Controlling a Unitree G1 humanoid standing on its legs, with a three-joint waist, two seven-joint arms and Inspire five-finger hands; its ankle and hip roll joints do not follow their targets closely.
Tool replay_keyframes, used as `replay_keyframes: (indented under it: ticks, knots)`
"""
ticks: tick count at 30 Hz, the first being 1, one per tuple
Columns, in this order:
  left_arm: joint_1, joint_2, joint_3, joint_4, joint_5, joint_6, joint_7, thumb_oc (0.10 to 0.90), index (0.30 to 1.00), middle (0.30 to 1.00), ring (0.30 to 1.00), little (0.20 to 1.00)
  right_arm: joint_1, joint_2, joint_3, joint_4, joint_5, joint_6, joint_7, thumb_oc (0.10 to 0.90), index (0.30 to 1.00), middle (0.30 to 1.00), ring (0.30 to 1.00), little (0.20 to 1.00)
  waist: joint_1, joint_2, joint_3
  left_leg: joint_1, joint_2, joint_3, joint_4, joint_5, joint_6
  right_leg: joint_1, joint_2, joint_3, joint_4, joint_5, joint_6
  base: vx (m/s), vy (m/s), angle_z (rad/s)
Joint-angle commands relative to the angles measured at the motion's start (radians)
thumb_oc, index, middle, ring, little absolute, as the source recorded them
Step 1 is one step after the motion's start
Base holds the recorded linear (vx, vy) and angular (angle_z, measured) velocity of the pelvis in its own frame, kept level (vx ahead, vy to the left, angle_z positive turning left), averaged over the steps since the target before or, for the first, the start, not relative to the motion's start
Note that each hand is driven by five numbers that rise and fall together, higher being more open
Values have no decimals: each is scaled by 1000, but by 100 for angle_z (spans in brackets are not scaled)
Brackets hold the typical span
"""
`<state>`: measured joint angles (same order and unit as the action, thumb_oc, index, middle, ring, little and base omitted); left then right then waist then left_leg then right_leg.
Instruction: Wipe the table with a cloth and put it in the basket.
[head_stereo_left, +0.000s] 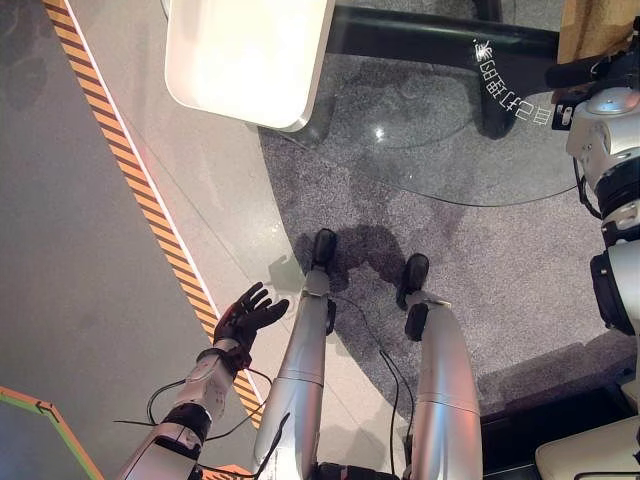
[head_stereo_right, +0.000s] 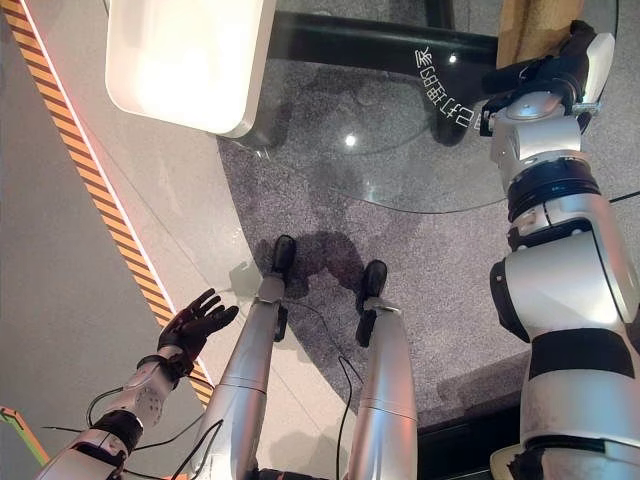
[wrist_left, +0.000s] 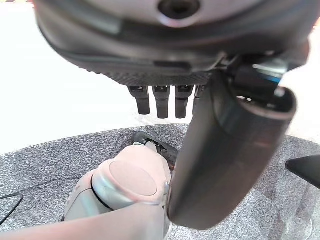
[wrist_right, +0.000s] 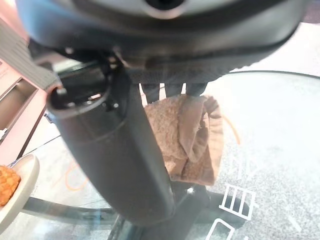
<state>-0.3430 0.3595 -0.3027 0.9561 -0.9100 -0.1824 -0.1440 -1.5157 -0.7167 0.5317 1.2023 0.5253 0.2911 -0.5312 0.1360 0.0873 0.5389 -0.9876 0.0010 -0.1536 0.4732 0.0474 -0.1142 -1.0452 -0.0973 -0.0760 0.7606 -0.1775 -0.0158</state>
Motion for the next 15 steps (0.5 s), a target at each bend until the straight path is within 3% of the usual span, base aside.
replay_keyframes:
  ticks: [1,4,5,6,15]
  knots:
    - [55,15,4,14,-29,-24,-3,800,900,900,900,900,6,-30,61,31,-30,35,5,800,900,900,900,900,2,37,-19,-13,-49,116,72,-98,113,17,32,-66,-98,53,-21,0,0,0]
    - [57,16,4,14,-32,-27,-5,800,900,900,900,900,11,-29,66,32,-49,46,3,800,900,900,900,900,2,36,-19,-12,-47,116,72,-99,114,17,32,-65,-97,53,-21,0,0,0]
    - [55,17,5,14,-33,-26,-5,800,900,900,900,900,9,-29,68,36,-53,48,2,580,712,712,712,680,2,36,-19,-11,-48,116,69,-98,114,18,32,-65,-99,53,-20,0,0,0]
    - [54,15,5,10,-29,-24,-3,800,900,900,900,900,7,-29,70,40,-59,51,-3,100,300,300,300,200,3,37,-19,-10,-48,115,64,-96,115,20,33,-65,-106,55,-20,0,0,0]
    - [42,30,-3,10,-40,-16,-2,800,900,900,900,900,7,-29,82,44,-53,64,-11,100,300,300,300,200,2,33,-19,-1,-48,115,55,-93,115,28,34,-67,-118,63,-16,-4,0,0]
